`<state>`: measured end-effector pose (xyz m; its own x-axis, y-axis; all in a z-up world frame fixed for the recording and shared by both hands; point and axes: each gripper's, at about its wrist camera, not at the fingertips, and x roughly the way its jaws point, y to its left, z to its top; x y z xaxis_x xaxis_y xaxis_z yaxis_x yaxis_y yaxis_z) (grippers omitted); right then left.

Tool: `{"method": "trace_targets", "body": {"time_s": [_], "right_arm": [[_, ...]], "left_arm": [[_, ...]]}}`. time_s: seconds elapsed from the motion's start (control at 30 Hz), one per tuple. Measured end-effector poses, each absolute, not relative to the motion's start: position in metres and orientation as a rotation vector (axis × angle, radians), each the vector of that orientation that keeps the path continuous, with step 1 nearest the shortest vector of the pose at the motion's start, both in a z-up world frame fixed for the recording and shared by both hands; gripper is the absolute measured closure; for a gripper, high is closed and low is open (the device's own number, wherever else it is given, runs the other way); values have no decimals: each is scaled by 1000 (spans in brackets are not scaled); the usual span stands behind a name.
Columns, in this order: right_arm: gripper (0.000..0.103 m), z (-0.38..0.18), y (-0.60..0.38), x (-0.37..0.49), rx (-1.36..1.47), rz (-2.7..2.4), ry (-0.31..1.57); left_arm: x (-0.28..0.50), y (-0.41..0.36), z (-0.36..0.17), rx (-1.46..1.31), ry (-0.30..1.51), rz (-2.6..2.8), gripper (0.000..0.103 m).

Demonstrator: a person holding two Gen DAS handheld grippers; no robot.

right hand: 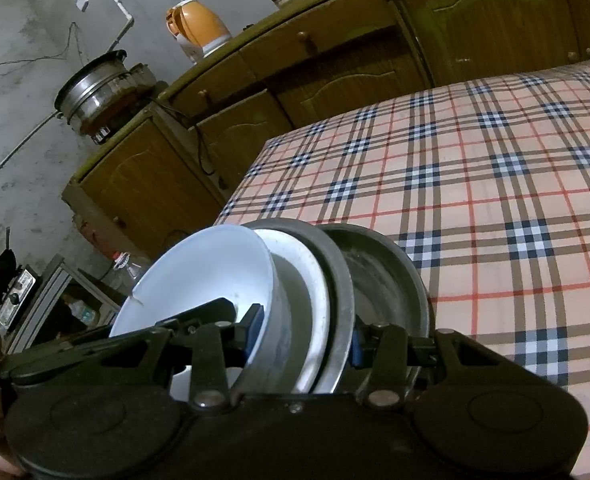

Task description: Organize plates and bowls

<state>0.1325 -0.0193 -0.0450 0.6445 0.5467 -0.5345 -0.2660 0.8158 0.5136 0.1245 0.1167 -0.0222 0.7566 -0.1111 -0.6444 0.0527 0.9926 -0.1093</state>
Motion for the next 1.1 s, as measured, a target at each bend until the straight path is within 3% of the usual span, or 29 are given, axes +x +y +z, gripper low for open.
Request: {"method": "trace_targets", "body": {"time_s": [1.1], "right_arm": [[51,-66,-13,147,430,450,742]], "left_arm": [[141,117,-38,-74,715,-114,31]]}}
